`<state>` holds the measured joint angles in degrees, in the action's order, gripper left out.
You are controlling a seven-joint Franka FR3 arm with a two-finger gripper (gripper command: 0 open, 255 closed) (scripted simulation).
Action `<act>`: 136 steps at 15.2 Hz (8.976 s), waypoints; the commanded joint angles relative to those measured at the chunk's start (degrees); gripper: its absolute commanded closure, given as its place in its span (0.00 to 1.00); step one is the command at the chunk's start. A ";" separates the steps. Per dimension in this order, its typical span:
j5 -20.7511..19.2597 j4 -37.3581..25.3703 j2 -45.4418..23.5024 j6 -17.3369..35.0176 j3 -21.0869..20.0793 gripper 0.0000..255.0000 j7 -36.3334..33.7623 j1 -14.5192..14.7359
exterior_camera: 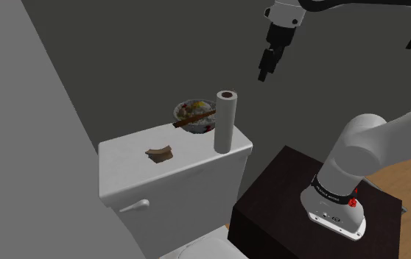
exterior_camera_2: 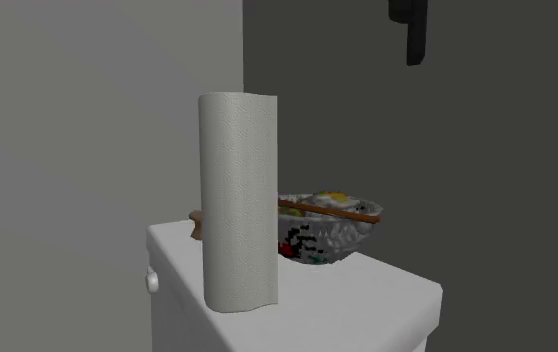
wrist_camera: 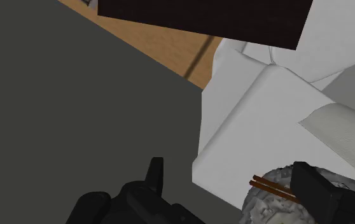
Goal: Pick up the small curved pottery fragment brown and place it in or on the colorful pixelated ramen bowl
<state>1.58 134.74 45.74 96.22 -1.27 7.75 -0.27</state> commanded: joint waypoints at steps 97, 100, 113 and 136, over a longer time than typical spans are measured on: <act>-2.42 -48.23 -54.83 0.47 -24.48 1.00 -11.80 16.00; -0.40 -43.33 -50.83 1.57 -22.82 1.00 -7.21 13.05; 3.35 -30.18 -41.23 4.71 -14.70 1.00 9.93 4.72; 3.44 -23.15 -41.52 12.01 -14.84 0.00 10.31 4.83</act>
<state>5.02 111.58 4.21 108.23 -16.11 18.06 4.56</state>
